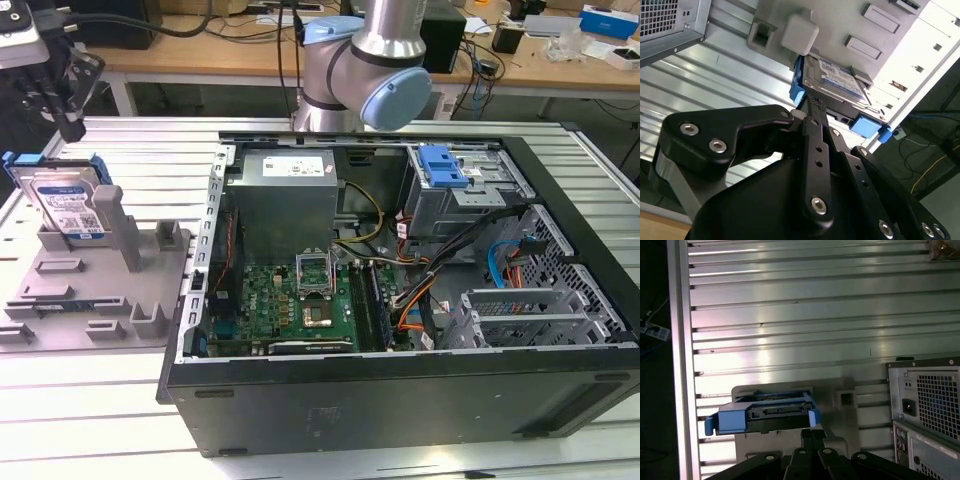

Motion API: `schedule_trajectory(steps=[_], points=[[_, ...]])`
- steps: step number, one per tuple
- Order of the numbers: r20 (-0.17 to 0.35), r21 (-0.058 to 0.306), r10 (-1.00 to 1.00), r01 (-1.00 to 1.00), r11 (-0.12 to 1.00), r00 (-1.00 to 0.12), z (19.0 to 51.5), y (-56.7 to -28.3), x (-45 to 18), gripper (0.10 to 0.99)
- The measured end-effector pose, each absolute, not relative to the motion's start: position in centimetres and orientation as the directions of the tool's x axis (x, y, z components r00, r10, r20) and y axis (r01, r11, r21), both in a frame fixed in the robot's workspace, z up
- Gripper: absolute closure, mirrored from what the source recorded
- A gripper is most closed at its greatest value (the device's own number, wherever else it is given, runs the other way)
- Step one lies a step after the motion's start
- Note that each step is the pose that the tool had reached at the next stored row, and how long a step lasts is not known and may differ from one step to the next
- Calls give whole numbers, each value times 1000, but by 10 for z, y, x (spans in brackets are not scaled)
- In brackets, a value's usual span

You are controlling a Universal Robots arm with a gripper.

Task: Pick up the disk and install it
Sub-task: 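Reach for the disk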

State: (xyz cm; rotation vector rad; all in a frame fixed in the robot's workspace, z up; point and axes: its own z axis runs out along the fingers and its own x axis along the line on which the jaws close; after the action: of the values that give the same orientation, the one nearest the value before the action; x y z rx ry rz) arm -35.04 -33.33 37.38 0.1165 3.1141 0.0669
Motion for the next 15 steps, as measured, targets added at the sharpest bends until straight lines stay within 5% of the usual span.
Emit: schedule_trajectory(steps=[15], points=[[-23, 44, 75, 74, 996, -997, 374, -332, -354, 980]])
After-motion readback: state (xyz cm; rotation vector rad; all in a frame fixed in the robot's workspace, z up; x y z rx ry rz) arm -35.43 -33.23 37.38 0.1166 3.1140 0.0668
